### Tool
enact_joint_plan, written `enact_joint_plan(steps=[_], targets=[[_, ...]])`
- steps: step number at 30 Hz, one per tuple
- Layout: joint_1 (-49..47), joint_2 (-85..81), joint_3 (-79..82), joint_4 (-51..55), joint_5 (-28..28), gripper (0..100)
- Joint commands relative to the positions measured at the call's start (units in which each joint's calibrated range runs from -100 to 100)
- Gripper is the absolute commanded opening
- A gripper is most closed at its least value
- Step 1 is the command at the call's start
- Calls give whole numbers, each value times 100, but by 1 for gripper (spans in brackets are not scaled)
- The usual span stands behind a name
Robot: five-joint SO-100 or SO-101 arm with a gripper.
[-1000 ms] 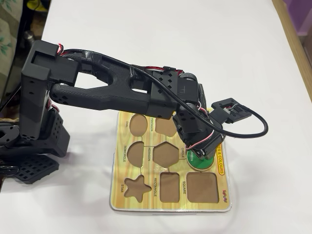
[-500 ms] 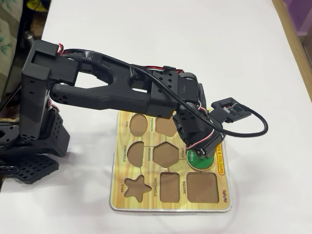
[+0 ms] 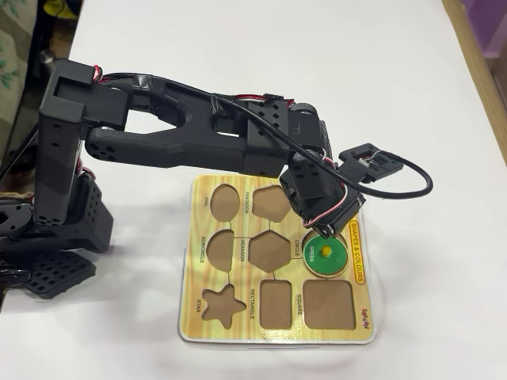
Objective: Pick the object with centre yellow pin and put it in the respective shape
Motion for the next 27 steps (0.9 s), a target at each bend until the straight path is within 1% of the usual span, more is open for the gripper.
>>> enact_joint_plan(steps=[1, 9, 15, 20, 27], targets=[[120, -106, -117, -60, -7, 1], [775, -616, -54, -25, 61, 1], [1185, -692, -45, 35, 72, 1], [1204, -633, -45, -34, 72, 1], [863, -574, -54, -60, 14, 1]])
